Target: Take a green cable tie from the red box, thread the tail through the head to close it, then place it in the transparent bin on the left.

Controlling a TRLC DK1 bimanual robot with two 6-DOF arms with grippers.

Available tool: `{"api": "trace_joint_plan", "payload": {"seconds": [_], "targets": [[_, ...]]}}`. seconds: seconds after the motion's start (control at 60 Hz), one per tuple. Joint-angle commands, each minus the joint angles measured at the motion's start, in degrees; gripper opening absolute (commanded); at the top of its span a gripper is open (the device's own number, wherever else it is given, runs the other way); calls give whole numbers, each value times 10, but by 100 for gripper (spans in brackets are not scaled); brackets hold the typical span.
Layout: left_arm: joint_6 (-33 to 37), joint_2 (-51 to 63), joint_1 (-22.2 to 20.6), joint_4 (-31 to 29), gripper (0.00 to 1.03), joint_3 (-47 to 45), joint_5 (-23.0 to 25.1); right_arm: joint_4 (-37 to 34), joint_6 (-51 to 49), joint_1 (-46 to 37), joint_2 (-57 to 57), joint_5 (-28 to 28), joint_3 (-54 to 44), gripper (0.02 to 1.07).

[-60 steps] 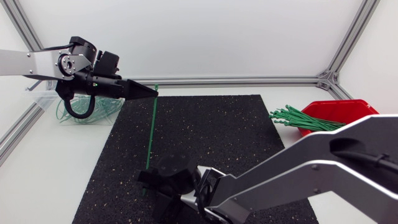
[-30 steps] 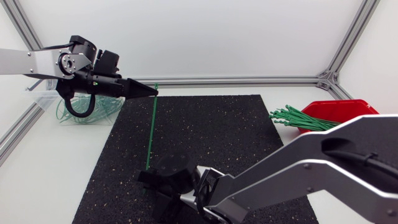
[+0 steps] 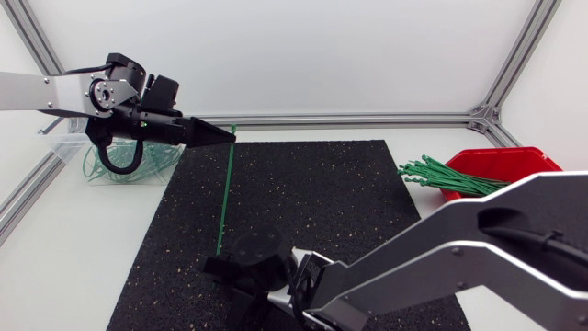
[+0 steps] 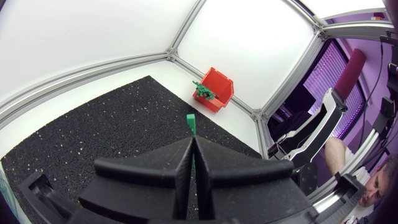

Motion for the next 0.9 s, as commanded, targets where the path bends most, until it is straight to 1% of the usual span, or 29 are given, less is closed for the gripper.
{"api": "trace_joint_plan", "payload": {"seconds": [0.0, 0.117, 0.167, 0.283, 0.3, 0.5, 0.567, 0.583, 0.833, 0.883], "targets": [[16, 11, -1, -7, 4, 15, 1, 2, -4, 7, -9, -5, -17, 28], [16, 12, 0, -7, 4, 17, 0, 2, -4, 8, -10, -5, -21, 27], [16, 12, -1, -7, 4, 17, 0, 1, -4, 8, -11, -8, -22, 23], [16, 10, -4, -8, 4, 17, -1, 0, -6, 5, -9, -9, -16, 20], [15, 10, -4, -8, 4, 18, -2, -1, -6, 5, -10, -11, -15, 17], [16, 10, -6, -12, 4, 20, -3, -1, -6, 0, -8, -11, -8, 17], [16, 8, -10, -14, 4, 20, -3, -2, -6, -3, -7, -19, 0, 8], [16, 7, -10, -14, 4, 19, -3, -2, -6, -3, -7, -20, 1, 8], [17, -2, -10, -17, 4, 13, -2, -4, -3, -19, -8, -19, 35, 8], [17, -6, -9, -20, 4, 11, -2, -21, 7, -27, -16, -19, 50, 8]]}}
